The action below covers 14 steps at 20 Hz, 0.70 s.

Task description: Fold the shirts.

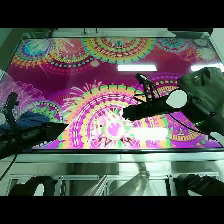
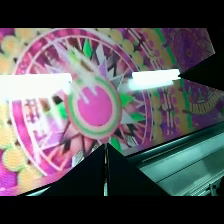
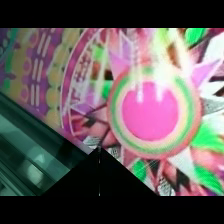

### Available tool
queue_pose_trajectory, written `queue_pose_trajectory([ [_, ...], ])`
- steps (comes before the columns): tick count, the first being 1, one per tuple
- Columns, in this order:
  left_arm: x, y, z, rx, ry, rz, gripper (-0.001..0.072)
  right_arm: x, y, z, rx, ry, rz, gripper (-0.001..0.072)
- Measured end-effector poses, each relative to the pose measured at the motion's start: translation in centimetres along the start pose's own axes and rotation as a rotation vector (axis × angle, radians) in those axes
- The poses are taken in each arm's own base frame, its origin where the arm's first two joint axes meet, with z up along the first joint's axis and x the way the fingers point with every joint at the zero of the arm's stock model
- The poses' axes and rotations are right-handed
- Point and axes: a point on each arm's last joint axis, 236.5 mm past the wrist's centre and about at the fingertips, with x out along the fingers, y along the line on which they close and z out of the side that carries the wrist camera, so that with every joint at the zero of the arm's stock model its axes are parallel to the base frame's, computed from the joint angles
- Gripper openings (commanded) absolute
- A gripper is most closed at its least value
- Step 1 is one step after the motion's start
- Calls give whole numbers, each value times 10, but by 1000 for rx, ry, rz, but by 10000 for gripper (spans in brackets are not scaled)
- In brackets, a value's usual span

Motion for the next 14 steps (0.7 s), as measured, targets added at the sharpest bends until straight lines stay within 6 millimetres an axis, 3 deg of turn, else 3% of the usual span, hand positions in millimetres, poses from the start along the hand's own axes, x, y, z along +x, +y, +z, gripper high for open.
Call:
queue_pose_trajectory([
  [14,0,1,3,0,-14,4,9,0,0,0,0,0,0,22],
])
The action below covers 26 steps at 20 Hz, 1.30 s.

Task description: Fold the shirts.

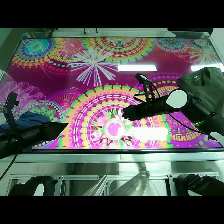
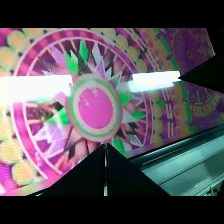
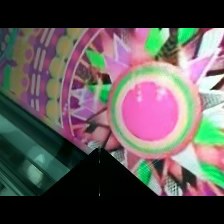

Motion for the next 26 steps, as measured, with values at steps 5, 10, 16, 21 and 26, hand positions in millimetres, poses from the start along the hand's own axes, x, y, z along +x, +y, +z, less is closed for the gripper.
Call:
queue_pose_trajectory([
  [5,0,3,10,0,-44,11,10,0,-1,4,0,-16,-3,23],
  [10,-5,12,25,5,-97,53,282,2,0,13,19,-52,6,30],
  [16,-67,103,73,-100,-194,423,297,12,2,24,88,-89,40,577],
  [21,-116,204,58,-363,-150,672,301,19,-3,26,112,-90,39,577],
  [26,-137,273,19,-610,-77,739,301,21,-4,27,116,-89,39,577],
])
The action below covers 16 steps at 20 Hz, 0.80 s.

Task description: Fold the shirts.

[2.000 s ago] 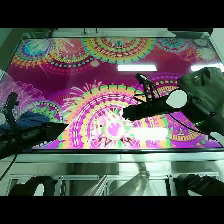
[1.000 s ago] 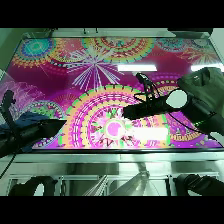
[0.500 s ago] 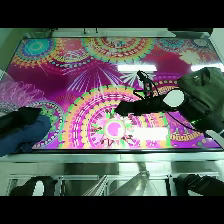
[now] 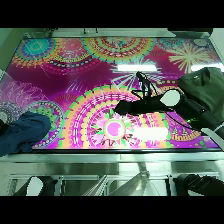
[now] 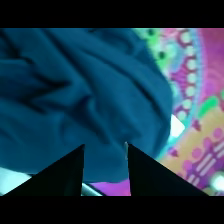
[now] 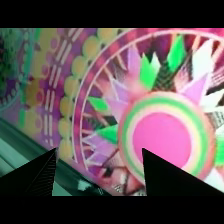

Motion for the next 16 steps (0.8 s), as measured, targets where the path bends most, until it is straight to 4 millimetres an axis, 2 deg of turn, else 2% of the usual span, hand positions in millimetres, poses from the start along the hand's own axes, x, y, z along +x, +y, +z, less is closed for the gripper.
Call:
queue_pose_trajectory([
  [4,27,36,-8,-88,105,22,303,0,0,1,0,-3,0,577],
  [5,34,42,-11,-96,129,25,392,0,0,1,0,-3,0,577],
  [6,40,46,-12,-102,149,25,720,0,0,1,0,-3,0,577],
  [8,49,51,-11,-110,177,22,720,0,0,1,1,-4,0,576],
  [13,53,48,15,-75,186,12,720,0,0,1,3,-6,2,576],
  [16,63,43,6,-65,250,-4,720,0,0,1,3,-6,2,576],
])
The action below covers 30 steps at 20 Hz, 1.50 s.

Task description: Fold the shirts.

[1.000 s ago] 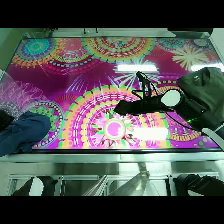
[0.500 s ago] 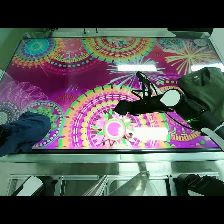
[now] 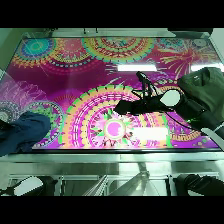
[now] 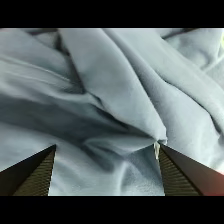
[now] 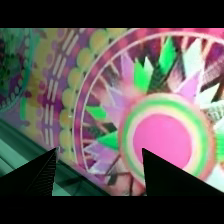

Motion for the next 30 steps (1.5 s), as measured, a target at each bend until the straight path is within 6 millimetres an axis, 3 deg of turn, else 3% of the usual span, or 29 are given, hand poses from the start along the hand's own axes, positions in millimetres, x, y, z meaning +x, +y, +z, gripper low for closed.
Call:
queue_pose_trajectory([
  [2,15,-1,-15,-4,66,-9,697,0,0,0,0,0,0,576],
  [3,22,-2,-22,-5,96,-13,442,0,0,0,0,0,0,575],
  [4,27,-3,-28,-5,125,-17,16,0,0,0,0,-1,0,574],
  [5,31,-5,-32,-1,147,-20,-2,0,0,0,0,0,0,569],
  [8,29,-21,-30,43,173,-34,-2,0,0,0,0,-1,0,547],
  [9,23,-32,-24,65,162,-49,-2,0,0,1,-1,-3,0,368],
  [10,15,-48,-15,91,138,-73,-1,-1,1,1,-2,-5,1,145],
  [11,4,-74,-5,126,99,-118,0,-3,1,2,-2,-9,3,37],
  [13,-23,-134,7,203,27,-235,20,-10,2,7,-1,-28,5,22],
  [16,-67,-242,-12,369,-26,-453,26,-33,-2,22,11,-79,6,23],
  [18,-88,-304,-50,502,-2,-569,26,-55,-7,33,23,-120,4,23],
  [20,-98,-350,-93,622,33,-647,27,-78,-13,40,32,-152,0,24],
  [22,-98,-386,-138,729,78,-698,27,-95,-18,41,40,-165,-6,23],
  [24,-89,-408,-175,804,130,-719,30,-104,-22,38,39,-157,-15,24],
  [25,-82,-415,-191,832,164,-723,97,-106,-24,35,39,-146,-19,24],
  [26,-74,-420,-206,854,198,-724,319,-107,-25,32,39,-134,-22,24],
  [28,-57,-426,-227,876,257,-715,351,-108,-26,28,39,-117,-24,46],
  [29,-49,-427,-233,879,280,-707,351,-109,-27,26,39,-109,-27,228],
  [30,-42,-427,-236,879,299,-698,351,-109,-28,25,39,-102,-28,468],
])
